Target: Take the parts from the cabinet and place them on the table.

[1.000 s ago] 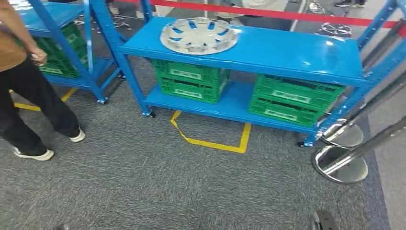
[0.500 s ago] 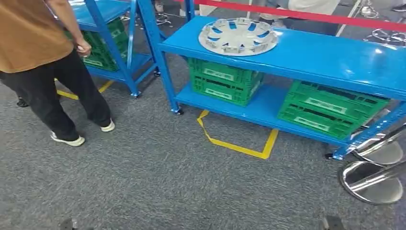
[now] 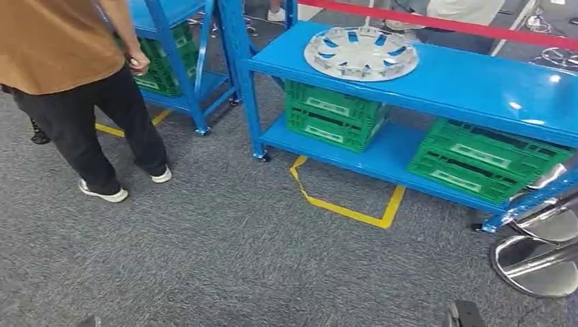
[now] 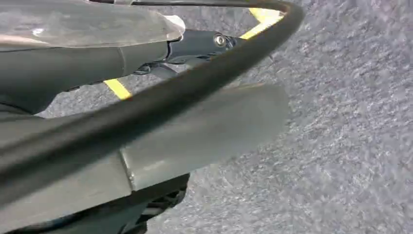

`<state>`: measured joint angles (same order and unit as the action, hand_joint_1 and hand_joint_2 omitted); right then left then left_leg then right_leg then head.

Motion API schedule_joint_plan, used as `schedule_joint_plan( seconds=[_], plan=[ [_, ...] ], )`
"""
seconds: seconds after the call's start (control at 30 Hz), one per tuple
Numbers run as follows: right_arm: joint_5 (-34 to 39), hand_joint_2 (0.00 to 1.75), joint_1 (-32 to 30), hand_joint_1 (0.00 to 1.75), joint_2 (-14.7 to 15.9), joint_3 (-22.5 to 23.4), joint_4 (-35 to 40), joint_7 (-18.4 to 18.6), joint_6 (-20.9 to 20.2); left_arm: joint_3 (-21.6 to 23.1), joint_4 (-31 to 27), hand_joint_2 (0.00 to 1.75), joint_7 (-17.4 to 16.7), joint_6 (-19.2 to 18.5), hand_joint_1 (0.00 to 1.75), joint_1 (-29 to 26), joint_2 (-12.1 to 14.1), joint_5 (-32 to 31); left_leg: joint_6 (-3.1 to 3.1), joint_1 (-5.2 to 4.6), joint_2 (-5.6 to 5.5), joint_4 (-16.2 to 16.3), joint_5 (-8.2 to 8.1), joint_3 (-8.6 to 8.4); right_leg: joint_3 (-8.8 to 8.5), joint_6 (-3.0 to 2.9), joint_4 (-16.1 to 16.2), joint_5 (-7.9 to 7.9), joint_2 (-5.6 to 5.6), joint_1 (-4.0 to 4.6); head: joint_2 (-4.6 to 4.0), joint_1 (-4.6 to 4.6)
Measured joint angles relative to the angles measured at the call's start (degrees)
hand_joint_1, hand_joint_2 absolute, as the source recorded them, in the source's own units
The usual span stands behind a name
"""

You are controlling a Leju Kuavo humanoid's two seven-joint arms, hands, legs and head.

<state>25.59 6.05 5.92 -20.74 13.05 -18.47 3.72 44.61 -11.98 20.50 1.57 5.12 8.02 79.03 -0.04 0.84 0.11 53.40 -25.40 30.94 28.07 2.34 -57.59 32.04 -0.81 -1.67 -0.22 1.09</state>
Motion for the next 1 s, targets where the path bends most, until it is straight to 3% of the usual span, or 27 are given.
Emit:
schedule_joint_plan(
  seconds=[0.07,0.1,0.13,0.17,0.2,0.27,0.3,0.33,0.4,0.47,0.5,0.6,0.63,0.67,0.7,0.77,0.8,0.83,0.93,1.0],
  plan=[
    [0.02,0.0,-0.03,0.0,0.0,-0.09,0.0,-0.04,0.0,0.0,0.0,0.0,0.0,0.0,0.0,0.03,0.04,-0.02,0.6,-0.33,0.01,0.01,-0.27,-0.18,5.24,-0.17,-10.49,4.6,0.31,0.18,0.0,-1.03],
    [0.02,0.0,-0.17,0.0,0.0,-0.13,-0.02,-0.04,0.02,0.0,0.0,0.0,0.0,0.0,0.0,0.03,0.04,-0.02,0.78,-0.54,-0.06,0.03,-0.4,-0.32,7.64,-0.2,-14.91,5.77,0.45,0.25,0.0,-1.36],
    [0.04,0.0,-0.31,0.0,0.0,-0.15,-0.02,-0.04,0.0,0.0,0.0,0.0,0.0,0.0,0.0,-0.06,0.02,-0.02,0.93,-0.74,-0.19,0.03,-0.55,-0.56,8.85,-0.31,-16.55,5.44,0.51,0.29,0.0,-1.62],
    [0.02,0.0,-0.37,0.0,0.0,-0.2,-0.02,-0.04,0.02,0.0,0.0,0.0,-0.02,0.0,0.0,-0.11,0.02,-0.02,0.97,-0.88,-0.37,0.03,-0.76,-0.91,8.64,-0.5,-15.35,3.77,0.51,0.4,0.0,-1.64],
    [0.02,0.0,-0.38,0.0,0.0,-0.22,-0.02,-0.04,0.02,0.0,0.0,0.0,-0.02,0.0,0.0,-0.11,0.02,-0.02,0.96,-0.97,-0.51,0.05,-1.02,-1.38,7.25,-0.8,-11.65,0.9,0.51,0.54,0.0,-1.84],
    [0.02,0.0,-0.35,0.0,0.02,-0.22,-0.02,-0.07,0.02,0.0,0.0,0.0,-0.02,0.0,0.0,-0.08,-0.09,-0.02,0.79,-1.08,-0.7,0.05,-1.65,-2.35,3.13,-1.87,-1.14,-5.4,0.87,0.96,0.0,-2.4],
    [0.02,0.0,-0.36,0.0,0.13,-0.24,-0.09,-0.04,0.02,0.0,0.0,0.0,-0.02,0.0,0.0,-0.02,-0.2,-0.02,0.51,-1.36,-0.74,0.14,-1.92,-2.44,2.38,-2.4,0.43,-4.81,1.14,1.41,0.0,-2.45],
    [0.02,0.0,-0.32,0.0,0.11,-0.26,-0.09,-0.09,0.02,0.0,0.0,0.0,-0.02,0.0,0.0,0.09,-0.13,-0.02,0.29,-1.4,-0.97,0.42,-2.02,-2.14,1.63,-2.35,2.24,-4.31,1.05,1.31,0.0,-2.45],
    [0.02,0.0,-0.19,0.0,0.13,-0.26,-0.07,-0.13,0.02,0.0,0.0,0.0,-0.04,0.0,0.0,0.06,-0.13,-0.02,-0.13,-1.17,-0.84,0.18,-1.82,-1.82,1.59,-2.52,1.91,-4.3,1.05,1.6,0.0,-2.25],
    [0.02,0.0,-0.42,0.0,0.07,-0.28,-0.07,-0.13,0.02,0.0,0.0,0.0,-0.04,0.0,0.0,0.01,0.0,-0.02,-0.83,-1.21,-0.84,0.84,-2.5,-1.95,0.76,-2.93,3.08,-4.62,0.85,0.81,0.0,-2.23],
    [0.02,0.0,-0.35,0.0,0.07,-0.31,-0.07,-0.22,0.02,0.0,0.0,0.0,-0.02,0.0,0.0,0.07,-0.02,-0.02,-1.2,-1.29,-0.68,3.25,-3.74,-0.9,0.47,-3.27,3.28,-4.6,0.78,0.74,0.0,-1.71],
    [-0.04,0.0,-0.2,0.0,0.07,-0.31,-0.07,-0.37,0.09,0.0,0.0,0.0,0.0,0.0,0.0,0.14,-0.02,-0.07,-2.05,-0.51,-0.65,17.14,-8.84,7.21,0.22,-3.66,3.28,-4.17,0.54,0.69,0.0,-0.72],
    [-0.04,0.0,-0.22,0.0,0.07,-0.31,-0.07,-0.37,0.11,0.0,0.0,0.0,0.0,0.0,0.0,0.04,-0.04,-0.07,-2.29,-0.22,-0.61,19.58,-8.84,9.09,0.03,-3.6,3.27,-3.96,0.55,0.62,0.0,-0.53],
    [-0.04,0.0,-0.24,0.0,0.07,-0.31,-0.07,-0.37,0.11,0.0,0.0,0.0,0.0,0.0,0.0,-0.08,-0.04,-0.04,-2.48,0.06,-0.59,18.8,-7.3,9.32,-0.3,-3.48,3.27,-3.7,0.57,0.5,0.0,-0.31],
    [-0.04,0.0,-0.25,0.0,0.07,-0.33,-0.07,-0.37,0.11,0.0,0.0,0.0,0.0,0.0,0.0,-0.11,-0.04,-0.06,-2.64,0.28,-0.55,15.58,-4.74,8.22,-0.71,-3.27,3.26,-3.41,0.61,0.34,0.0,-0.11],
    [-0.04,0.0,-0.25,0.0,0.02,-0.33,-0.07,-0.37,0.09,0.0,0.0,0.0,0.0,0.07,0.0,-0.07,0.09,-0.07,-2.87,0.57,-0.29,4.95,1.23,3.57,-1.84,-2.56,3.26,-2.72,0.63,-0.01,0.0,0.46],
    [-0.02,0.0,-0.27,0.0,0.04,-0.33,-0.07,-0.41,0.09,0.0,0.0,0.0,0.02,0.09,0.0,-0.01,0.04,-0.11,-2.86,0.69,-0.16,1.82,1.37,2.1,-1.22,-2.07,3.26,-2.29,0.65,0.12,0.0,0.88],
    [0.15,0.0,-0.1,0.0,0.04,-0.33,-0.07,-0.5,0.02,0.0,0.0,0.0,0.09,0.15,0.0,0.16,0.07,-0.26,-2.31,0.39,-0.64,1.3,0.93,1.81,-1.41,-1.54,3.11,-1.84,0.92,0.3,0.0,1.21],
    [0.59,0.0,-0.01,0.0,0.04,-0.33,-0.04,-0.68,-0.07,0.0,0.0,0.0,0.24,0.15,0.0,-0.05,0.02,-0.26,-1.06,0.04,-0.4,1.48,0.32,1.61,-2.06,-0.7,3.94,-1.75,1.03,0.13,0.0,0.3],
    [0.79,0.0,-0.09,0.0,0.04,-0.33,-0.07,-0.7,-0.17,0.0,0.0,0.0,0.35,0.15,0.0,0.01,0.0,-0.26,-0.06,0.25,0.11,0.86,0.29,1.1,-1.58,-0.32,1.81,-0.04,1.01,0.01,0.0,-0.22]
  ],
)
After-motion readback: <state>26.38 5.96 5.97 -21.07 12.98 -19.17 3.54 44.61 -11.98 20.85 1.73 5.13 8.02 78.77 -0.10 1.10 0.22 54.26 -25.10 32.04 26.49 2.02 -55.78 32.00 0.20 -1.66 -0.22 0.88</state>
